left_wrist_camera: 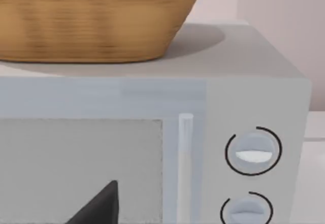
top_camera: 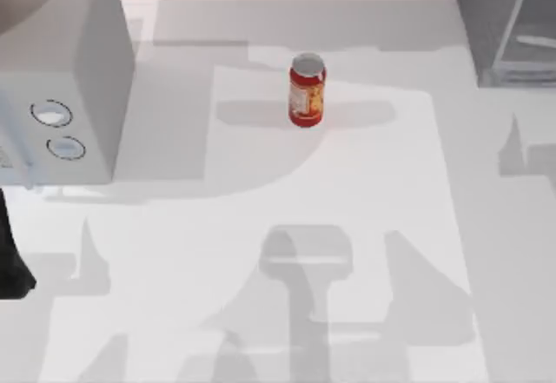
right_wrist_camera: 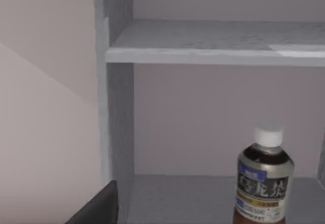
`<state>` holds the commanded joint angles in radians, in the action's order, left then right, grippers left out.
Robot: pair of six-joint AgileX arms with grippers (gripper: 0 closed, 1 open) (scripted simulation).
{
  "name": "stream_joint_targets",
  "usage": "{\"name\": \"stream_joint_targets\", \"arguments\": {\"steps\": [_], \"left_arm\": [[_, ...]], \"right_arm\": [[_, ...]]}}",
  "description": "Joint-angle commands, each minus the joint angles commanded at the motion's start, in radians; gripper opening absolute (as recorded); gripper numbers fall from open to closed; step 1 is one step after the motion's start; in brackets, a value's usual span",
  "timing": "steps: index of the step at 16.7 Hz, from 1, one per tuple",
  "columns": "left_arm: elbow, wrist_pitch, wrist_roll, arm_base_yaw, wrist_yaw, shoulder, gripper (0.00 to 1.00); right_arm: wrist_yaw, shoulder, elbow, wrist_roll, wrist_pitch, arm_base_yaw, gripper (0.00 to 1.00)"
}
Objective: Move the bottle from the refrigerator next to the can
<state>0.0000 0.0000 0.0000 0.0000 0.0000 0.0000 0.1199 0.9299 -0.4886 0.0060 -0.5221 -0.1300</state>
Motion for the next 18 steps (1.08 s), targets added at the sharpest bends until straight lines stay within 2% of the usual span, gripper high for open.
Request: {"name": "stream_joint_targets", "arguments": {"steps": [5, 9, 13, 18], "left_arm": [[0.0, 0.0, 0.0, 0.0, 0.0, 0.0, 1.0], [0.0, 0.0, 0.0, 0.0, 0.0, 0.0, 1.0], [0.0, 0.0, 0.0, 0.0, 0.0, 0.0, 1.0], [0.0, 0.0, 0.0, 0.0, 0.0, 0.0, 1.0]], "right_arm": [[0.067, 0.599, -0.245, 0.004, -0.263, -0.065, 1.0], [0.11, 0.958, -0.409, 0.005, -0.438, -0.107, 1.0], [0.136, 1.15, -0.513, 0.005, -0.549, -0.131, 1.0], [0.141, 1.183, -0.533, 0.004, -0.57, -0.135, 1.0]]}}
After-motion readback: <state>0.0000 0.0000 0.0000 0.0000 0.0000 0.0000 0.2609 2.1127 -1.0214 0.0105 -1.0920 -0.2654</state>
